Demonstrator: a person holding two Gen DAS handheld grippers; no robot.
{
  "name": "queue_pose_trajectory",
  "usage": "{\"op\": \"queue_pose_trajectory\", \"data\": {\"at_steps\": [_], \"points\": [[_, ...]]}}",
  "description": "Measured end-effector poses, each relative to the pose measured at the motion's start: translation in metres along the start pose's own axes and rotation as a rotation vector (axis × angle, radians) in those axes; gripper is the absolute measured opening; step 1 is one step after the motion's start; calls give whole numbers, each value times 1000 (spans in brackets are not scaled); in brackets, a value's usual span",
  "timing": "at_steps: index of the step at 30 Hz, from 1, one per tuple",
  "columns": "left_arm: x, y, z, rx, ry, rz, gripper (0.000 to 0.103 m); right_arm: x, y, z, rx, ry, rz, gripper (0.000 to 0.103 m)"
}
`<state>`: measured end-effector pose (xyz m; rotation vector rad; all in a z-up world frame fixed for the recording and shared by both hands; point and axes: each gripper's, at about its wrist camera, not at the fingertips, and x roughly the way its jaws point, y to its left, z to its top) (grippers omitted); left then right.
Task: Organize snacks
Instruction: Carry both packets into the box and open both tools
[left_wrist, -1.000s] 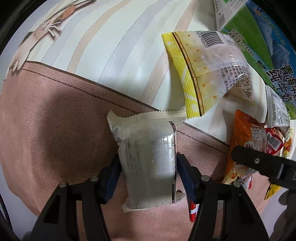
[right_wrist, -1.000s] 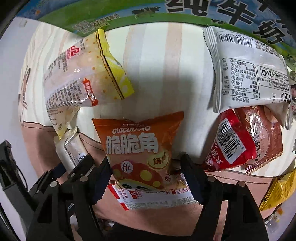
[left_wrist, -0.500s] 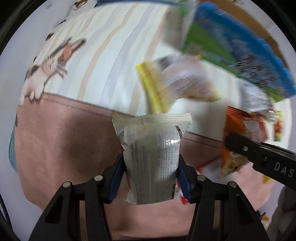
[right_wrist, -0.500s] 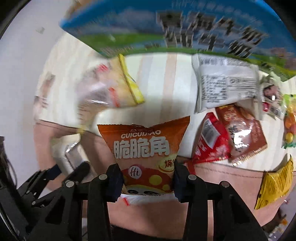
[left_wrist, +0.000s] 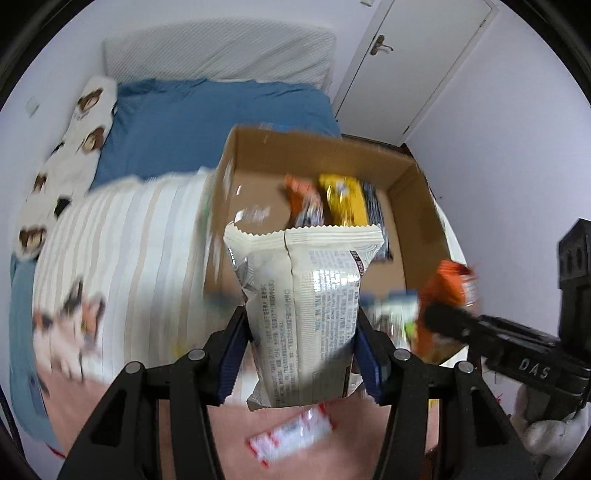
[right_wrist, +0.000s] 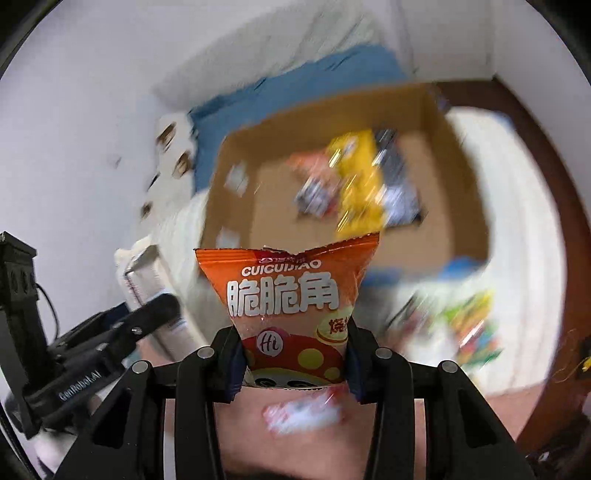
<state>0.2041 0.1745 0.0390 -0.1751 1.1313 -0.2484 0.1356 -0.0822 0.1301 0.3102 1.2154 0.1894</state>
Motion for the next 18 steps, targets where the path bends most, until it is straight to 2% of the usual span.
{"op": "queue_pose_trajectory", "data": {"at_steps": [4,9,14,18], "points": [[40,-3,58,26,54,55,52,25,-22,74,23,-19,-132,46],[113,8,115,8,176,107,52,72,-50,143,55,40,-226,46],[164,25,142,-3,252,149,52,106,-69,175,72,82,-281,46],[183,27,148,18,284,174,52,128,-81,185,82,112,-293,46]]}}
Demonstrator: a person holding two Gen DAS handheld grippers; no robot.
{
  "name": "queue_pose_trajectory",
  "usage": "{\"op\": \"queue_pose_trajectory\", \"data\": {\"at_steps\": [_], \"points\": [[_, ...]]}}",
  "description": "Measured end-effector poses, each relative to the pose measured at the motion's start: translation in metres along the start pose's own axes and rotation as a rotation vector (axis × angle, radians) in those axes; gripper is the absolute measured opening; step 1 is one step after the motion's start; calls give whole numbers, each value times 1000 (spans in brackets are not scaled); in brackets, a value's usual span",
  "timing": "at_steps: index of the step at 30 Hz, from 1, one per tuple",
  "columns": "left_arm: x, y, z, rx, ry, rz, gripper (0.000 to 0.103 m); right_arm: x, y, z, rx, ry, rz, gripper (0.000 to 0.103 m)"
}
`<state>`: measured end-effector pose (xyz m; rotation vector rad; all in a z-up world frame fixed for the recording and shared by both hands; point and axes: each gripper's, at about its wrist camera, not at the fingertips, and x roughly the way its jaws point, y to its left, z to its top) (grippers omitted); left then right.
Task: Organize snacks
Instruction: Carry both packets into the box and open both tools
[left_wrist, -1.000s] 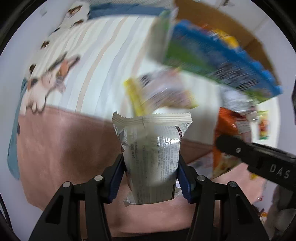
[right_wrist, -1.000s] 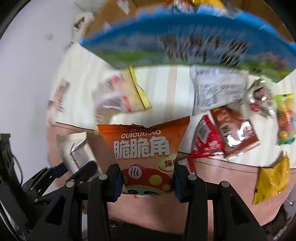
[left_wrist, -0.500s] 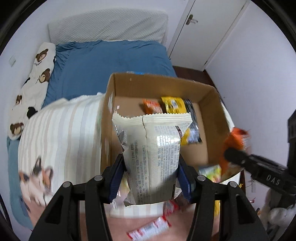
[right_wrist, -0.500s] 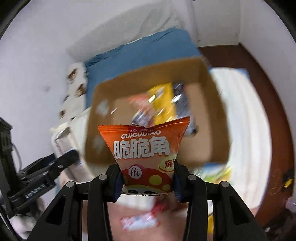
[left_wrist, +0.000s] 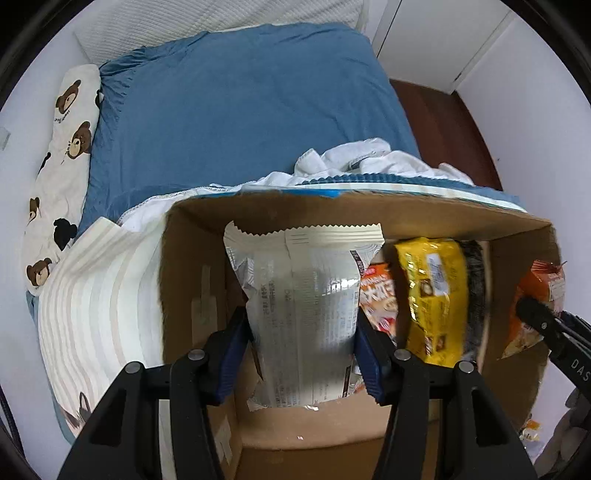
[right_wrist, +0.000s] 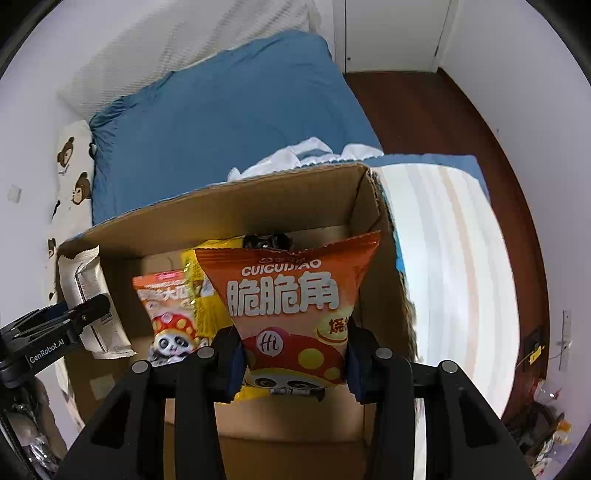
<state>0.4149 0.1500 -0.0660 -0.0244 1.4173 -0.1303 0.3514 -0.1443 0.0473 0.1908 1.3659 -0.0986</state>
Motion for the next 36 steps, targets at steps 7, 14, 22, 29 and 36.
{"op": "queue_pose_trajectory", "data": {"at_steps": [7,14,22,29,36], "points": [[15,6,13,-30,37,-48,70,32,2,8,-26,31,6,89],[10,0,11,-10,9,-74,95,36,12,7,-43,38,-26,95],[-5,-7,-3,-10,-52,-82,95,26,23,-4,-68,21,-47,98],[-30,-7,-35,-34,-169,-69,95,6,25,-34,-83,-38,-66,98],[-61,-17,-76,-7,-290,-5,95,-22,24,-74,-97,-132,-81,98]]}}
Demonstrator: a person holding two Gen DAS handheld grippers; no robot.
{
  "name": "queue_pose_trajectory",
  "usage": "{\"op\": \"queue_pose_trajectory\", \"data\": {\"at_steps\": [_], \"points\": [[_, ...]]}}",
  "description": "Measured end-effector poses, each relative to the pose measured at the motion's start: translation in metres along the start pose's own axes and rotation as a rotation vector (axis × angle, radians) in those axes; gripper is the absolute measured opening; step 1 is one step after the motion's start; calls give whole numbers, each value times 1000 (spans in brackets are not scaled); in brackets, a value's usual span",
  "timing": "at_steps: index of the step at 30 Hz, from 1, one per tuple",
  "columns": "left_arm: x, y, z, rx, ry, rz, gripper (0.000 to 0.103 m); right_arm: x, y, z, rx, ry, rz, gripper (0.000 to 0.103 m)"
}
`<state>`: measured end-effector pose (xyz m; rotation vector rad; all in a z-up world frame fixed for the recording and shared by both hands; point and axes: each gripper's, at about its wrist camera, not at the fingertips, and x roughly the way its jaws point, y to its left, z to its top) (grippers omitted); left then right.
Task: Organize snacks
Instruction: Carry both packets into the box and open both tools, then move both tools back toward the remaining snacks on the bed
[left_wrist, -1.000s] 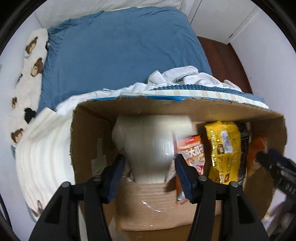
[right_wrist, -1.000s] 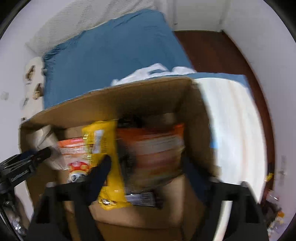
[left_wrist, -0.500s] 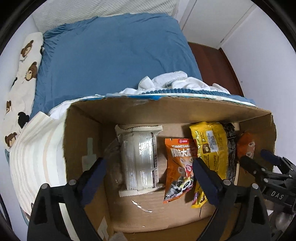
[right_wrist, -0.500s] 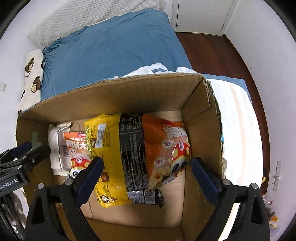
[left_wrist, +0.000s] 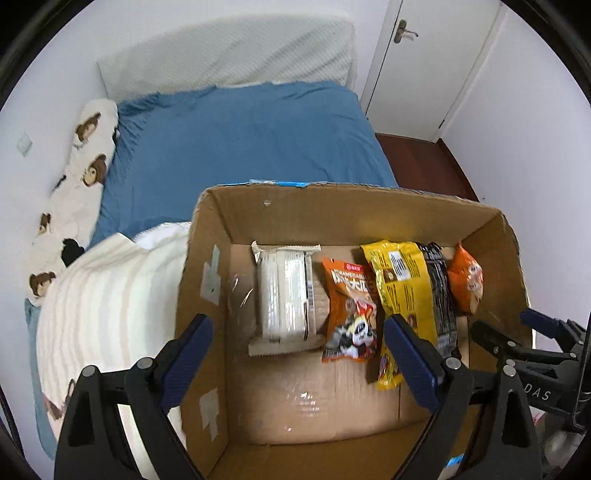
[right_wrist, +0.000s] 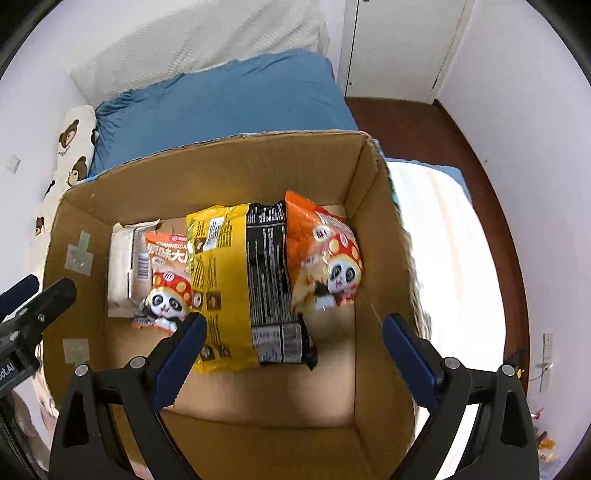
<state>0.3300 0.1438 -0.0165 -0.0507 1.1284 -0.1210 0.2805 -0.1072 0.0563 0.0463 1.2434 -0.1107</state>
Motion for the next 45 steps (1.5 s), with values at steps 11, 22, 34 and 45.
{"op": "queue_pose_trajectory", "data": {"at_steps": [11,22,34,45], "points": [[-59,-19,-47,36,-113,-1,95,-75,1,-54,-30,-147,8,98],[-117,-23,-91,46,-212,-8,95,-141,5,-112,-46,-246,38,98],[-152,-25,-157,84,-218,-14,95,-162,-6,-187,8,-204,137,98],[-3,-60,-276,431,249,25,95,-66,-81,-273,139,104,114,98]]}}
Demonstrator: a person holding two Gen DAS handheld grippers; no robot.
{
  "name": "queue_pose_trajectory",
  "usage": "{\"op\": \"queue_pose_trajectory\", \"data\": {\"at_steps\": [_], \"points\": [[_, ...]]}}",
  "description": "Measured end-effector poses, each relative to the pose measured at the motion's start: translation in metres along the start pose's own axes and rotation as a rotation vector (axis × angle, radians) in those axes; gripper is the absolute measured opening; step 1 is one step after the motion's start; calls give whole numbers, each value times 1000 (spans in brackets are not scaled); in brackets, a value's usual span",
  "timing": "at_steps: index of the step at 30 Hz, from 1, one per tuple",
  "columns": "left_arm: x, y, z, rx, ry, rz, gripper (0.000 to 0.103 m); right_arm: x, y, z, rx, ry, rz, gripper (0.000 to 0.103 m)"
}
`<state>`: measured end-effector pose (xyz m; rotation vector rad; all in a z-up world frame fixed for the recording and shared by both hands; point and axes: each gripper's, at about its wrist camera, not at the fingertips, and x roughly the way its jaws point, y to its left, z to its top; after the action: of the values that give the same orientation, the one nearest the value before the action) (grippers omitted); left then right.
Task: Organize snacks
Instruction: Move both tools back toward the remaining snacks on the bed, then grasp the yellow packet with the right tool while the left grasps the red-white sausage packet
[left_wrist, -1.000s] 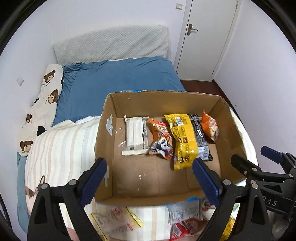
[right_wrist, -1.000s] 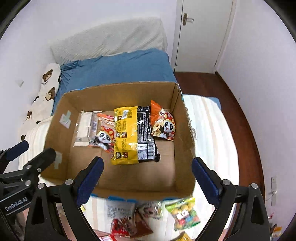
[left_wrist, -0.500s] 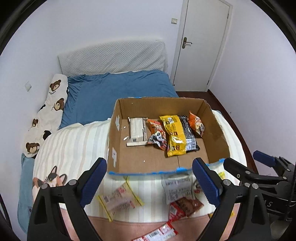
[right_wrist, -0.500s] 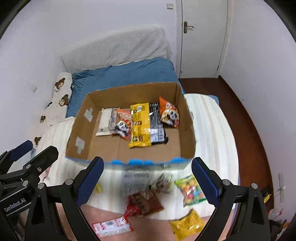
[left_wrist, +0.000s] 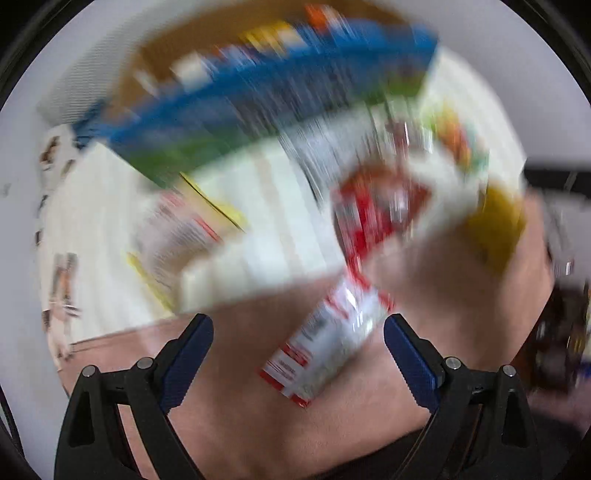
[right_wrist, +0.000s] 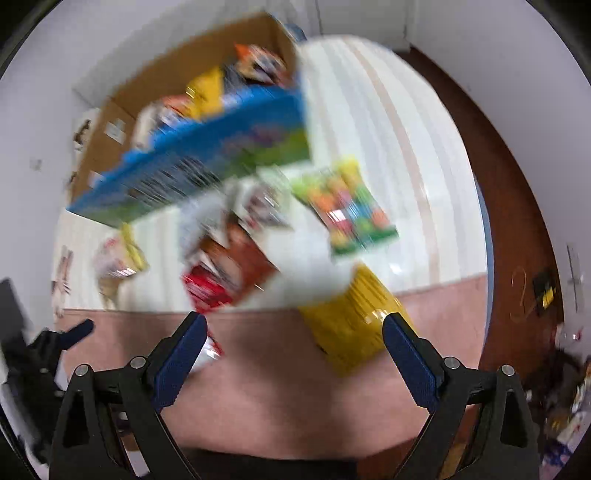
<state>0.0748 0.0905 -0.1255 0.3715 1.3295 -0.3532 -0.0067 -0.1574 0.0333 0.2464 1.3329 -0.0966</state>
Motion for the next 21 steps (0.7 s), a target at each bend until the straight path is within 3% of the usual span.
{"op": "queue_pose_trajectory", "data": {"at_steps": [5,8,11,15,17,19,21], "points": [[67,-30,-2,133,148,37,94,38,-22,-4,-8,82,-61,98],[79,-29,1,90,160,-6,71,60,-38,-2,46,133,-76,98],[77,-13,3,-48,155,-49,65,75,-64,0,216,185,3,98],[75,34,-2,-371,166,-161,64,90,-95,-3,459,207,96,98],[75,53,-8,-502,162,-200,64,103,-106,-8,560,227,144,92],[77,64,-12,-576,173,-259,64,109,-102,-9,541,243,127,76],[78,65,-13,-578,182,-280,65,107,-82,-7,402,231,73,69]]}}
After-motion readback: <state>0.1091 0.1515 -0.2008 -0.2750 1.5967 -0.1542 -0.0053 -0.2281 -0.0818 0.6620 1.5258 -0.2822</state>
